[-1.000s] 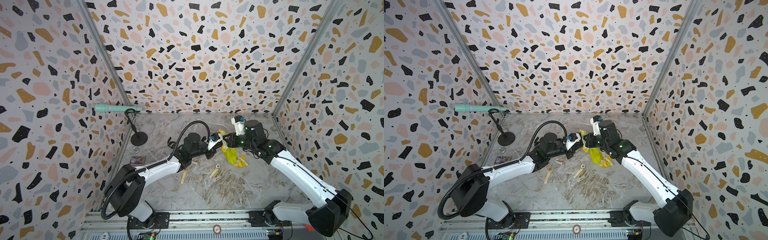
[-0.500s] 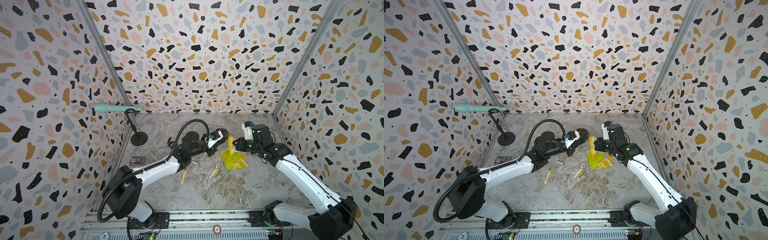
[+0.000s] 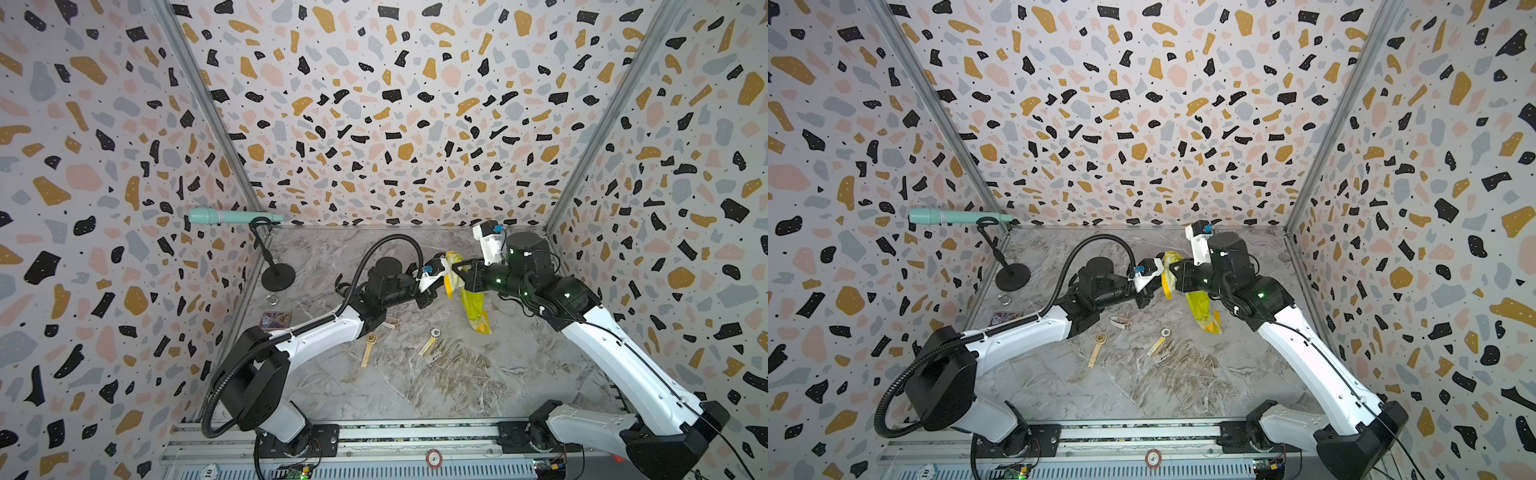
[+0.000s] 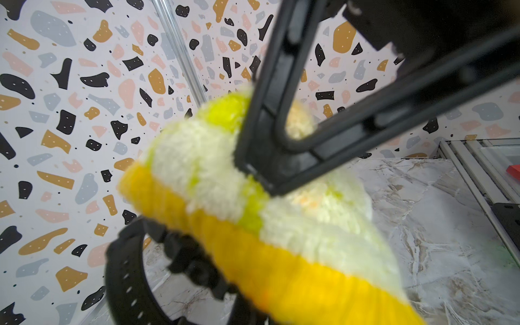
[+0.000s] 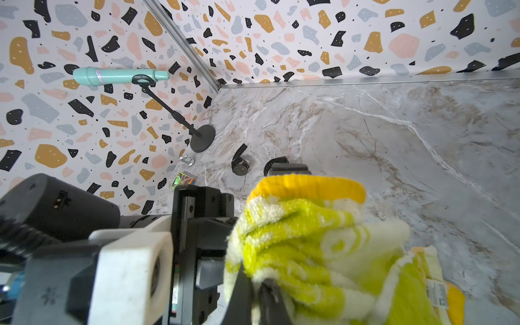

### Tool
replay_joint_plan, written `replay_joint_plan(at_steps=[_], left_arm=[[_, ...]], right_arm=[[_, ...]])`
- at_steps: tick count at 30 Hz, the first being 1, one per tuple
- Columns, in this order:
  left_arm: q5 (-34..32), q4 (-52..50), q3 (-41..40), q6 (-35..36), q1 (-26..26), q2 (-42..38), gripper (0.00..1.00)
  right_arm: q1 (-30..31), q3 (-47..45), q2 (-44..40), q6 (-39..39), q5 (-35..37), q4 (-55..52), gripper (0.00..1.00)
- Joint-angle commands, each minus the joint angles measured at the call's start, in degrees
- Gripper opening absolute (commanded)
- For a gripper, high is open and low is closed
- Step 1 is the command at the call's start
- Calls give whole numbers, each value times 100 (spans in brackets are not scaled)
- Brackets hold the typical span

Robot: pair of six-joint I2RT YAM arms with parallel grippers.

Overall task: Wipe the watch dial
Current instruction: Wipe the dirt from the watch dial.

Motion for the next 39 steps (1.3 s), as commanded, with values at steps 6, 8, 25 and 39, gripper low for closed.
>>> replay_joint_plan(at_steps=[6, 8, 25, 39], left_arm=[[183, 706, -7, -127, 9, -211, 0], [186, 817, -20, -198, 9, -265, 0], [200, 861, 88, -246, 17, -186, 0], [313, 722, 363, -365, 15, 142, 0]], right_arm=[[-65, -238, 448, -43, 221, 147, 0], [-195, -431, 457, 56, 157, 249, 0], [-1368, -265, -189, -246, 529, -777, 0], [47, 494, -41, -359, 880, -798, 0]])
